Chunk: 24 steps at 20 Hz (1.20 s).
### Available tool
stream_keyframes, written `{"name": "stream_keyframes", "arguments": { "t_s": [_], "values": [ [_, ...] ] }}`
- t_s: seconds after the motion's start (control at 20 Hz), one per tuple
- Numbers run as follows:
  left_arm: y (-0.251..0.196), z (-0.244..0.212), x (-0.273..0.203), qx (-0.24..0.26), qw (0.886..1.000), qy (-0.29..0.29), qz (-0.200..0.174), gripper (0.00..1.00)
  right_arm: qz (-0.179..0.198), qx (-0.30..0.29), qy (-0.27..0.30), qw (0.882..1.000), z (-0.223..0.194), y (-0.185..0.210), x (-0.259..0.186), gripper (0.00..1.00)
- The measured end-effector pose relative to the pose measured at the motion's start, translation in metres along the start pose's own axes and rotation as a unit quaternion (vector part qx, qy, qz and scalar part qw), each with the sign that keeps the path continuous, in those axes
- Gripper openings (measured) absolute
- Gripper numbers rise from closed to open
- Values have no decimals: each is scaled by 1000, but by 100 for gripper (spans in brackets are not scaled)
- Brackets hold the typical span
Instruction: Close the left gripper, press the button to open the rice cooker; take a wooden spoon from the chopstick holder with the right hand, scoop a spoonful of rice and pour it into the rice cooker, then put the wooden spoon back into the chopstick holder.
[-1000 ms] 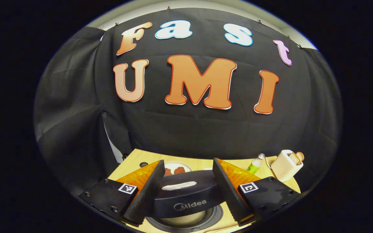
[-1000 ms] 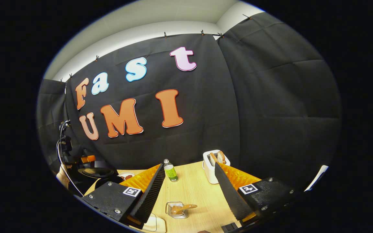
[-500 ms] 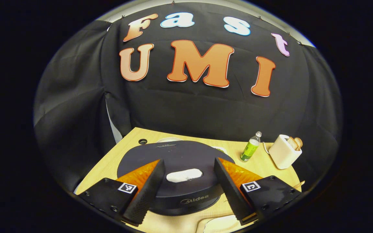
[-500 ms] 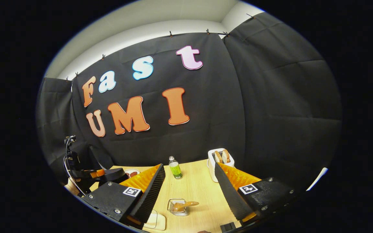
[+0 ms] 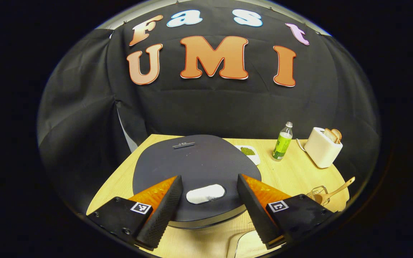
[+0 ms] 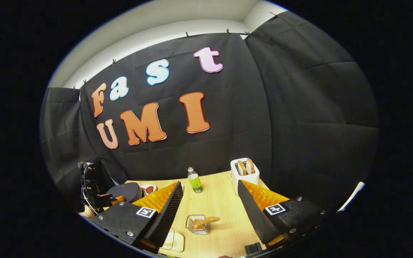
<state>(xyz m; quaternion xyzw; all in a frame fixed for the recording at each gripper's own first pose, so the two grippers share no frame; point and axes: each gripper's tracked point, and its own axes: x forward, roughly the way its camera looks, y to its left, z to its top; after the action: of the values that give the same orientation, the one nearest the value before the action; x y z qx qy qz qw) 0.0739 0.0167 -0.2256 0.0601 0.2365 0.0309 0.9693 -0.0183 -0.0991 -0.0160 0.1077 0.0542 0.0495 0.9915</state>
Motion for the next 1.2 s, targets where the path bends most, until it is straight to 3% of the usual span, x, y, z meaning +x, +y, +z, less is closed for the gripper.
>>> {"name": "stream_keyframes", "arguments": {
  "t_s": [0.25, 0.35, 0.4, 0.65, 0.85, 1.0, 1.05, 1.2],
  "values": [
    [-1, -8, 0, 15, 1000, -11, 2, 100, -6, 4, 6, 1000, -7, -10, -2, 94],
    [2, -9, 0, 6, 1000, -15, 2, 96, -10, 6, 9, 1000, -9, -12, -3, 94],
    [1, -9, 2, 0, 1000, -19, 2, 100, -12, 7, 11, 1000, -10, -15, -1, 94],
    [0, -21, 2, -9, 1000, -1, 3, 98, -20, 4, 15, 1000, -14, -21, 0, 94],
    [1, -15, 2, 9, 1000, -15, 3, 98, -21, 8, 16, 1000, -15, -21, 1, 94],
    [0, -13, 3, 20, 1000, 5, 3, 100, -18, 12, 12, 1000, -9, -20, 0, 94],
    [0, -14, 2, 24, 1000, 18, 4, 96, -17, 12, 7, 1000, -6, -19, 0, 94],
    [-3, 7, -10, 26, 1000, 13, -8, 100, -18, 4, -3, 1000, 0, -19, 1, 94]
  ]
}}
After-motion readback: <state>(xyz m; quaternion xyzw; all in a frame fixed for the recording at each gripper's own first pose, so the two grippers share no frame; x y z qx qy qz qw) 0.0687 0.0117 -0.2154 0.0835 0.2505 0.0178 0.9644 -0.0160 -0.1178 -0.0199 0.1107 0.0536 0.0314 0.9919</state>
